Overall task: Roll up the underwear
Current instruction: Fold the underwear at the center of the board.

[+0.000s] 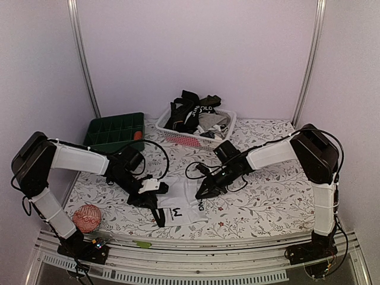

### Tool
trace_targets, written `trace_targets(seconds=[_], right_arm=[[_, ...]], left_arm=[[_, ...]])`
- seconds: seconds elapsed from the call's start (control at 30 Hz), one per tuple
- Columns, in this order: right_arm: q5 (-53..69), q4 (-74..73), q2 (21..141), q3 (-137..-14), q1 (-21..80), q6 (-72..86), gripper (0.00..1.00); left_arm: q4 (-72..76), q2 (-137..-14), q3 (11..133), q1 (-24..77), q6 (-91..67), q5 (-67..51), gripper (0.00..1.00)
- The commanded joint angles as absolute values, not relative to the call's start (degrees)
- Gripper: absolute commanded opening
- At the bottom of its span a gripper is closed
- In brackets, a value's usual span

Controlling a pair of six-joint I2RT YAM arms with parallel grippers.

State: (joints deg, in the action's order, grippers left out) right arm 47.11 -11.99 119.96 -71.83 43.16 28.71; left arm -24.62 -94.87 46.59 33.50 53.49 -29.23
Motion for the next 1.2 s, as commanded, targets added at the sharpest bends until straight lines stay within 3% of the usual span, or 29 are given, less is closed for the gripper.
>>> trace_targets(seconds=[0.0, 0.33, 0.5, 0.67, 0.73, 0.8, 1.17], right_arm=[[48.1, -14.0, 119.2, -71.9, 43.5, 27.2, 0.0], [48.0, -14.8, 117.9, -70.4, 43.5, 26.4, 0.0], [47.8, -14.9, 116.9, -69.7, 43.5, 26.3, 0.0], [48.9, -14.1, 115.9, -69.7, 43.1, 27.3, 0.0], [49.9, -12.7, 116.0, -69.7, 42.7, 29.6, 0.19], [50.6, -11.7, 116.5, -69.7, 42.6, 31.7, 0.3], [47.1, -15.7, 121.0, -74.3, 42.5, 35.1, 0.41]], left_arm=[[-23.8, -94.3, 47.5, 33.8, 53.0, -30.9, 0.35], [-23.6, -94.9, 47.1, 34.9, 52.3, -31.6, 0.37], [-22.7, -96.3, 47.8, 35.1, 51.0, -30.8, 0.32], [-22.7, -95.9, 47.5, 35.2, 51.2, -30.8, 0.18], [-22.9, -95.7, 47.4, 35.4, 51.4, -30.9, 0.14], [-22.9, -95.5, 47.3, 35.5, 51.6, -30.9, 0.14], [-22.7, -95.1, 46.8, 35.5, 52.0, -30.8, 0.15]])
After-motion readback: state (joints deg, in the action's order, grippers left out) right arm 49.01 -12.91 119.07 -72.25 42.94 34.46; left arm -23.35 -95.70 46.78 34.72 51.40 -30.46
